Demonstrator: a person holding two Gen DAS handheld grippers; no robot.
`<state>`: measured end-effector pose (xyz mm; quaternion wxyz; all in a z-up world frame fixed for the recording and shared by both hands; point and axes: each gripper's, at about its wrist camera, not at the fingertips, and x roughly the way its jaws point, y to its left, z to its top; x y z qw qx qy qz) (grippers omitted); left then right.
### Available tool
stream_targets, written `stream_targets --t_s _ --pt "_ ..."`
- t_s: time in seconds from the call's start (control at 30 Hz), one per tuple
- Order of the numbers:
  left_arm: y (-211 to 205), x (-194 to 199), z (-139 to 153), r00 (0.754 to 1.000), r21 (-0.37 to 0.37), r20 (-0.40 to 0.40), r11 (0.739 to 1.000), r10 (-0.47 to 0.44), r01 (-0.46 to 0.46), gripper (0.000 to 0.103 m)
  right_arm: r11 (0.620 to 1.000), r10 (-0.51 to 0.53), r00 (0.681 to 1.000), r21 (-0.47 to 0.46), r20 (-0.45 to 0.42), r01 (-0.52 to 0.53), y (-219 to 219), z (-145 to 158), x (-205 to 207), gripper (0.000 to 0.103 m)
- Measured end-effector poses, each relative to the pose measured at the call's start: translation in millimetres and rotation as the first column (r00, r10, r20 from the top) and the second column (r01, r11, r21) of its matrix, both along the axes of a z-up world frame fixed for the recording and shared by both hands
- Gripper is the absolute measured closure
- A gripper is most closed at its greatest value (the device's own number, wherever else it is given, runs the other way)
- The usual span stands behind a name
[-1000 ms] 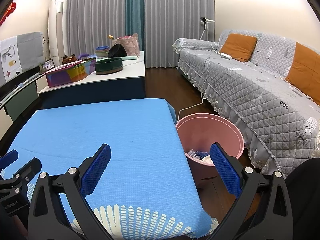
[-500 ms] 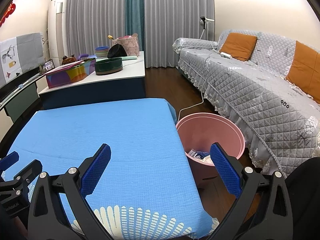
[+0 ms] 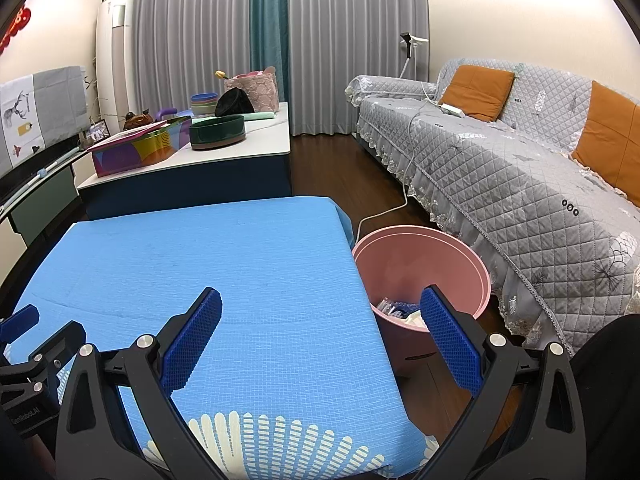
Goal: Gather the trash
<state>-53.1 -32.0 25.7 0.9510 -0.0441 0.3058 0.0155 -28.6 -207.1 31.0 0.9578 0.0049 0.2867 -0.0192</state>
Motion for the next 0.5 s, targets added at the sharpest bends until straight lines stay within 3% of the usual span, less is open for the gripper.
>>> stream_targets --t_s 0.5 --pt "-1.7 -1.1 -4.3 1.0 -0.006 0.003 1.0 -0.002 0.002 0.009 1.0 0.0 1.0 0.0 0.0 0.0 0.2 0.0 0.0 0.005"
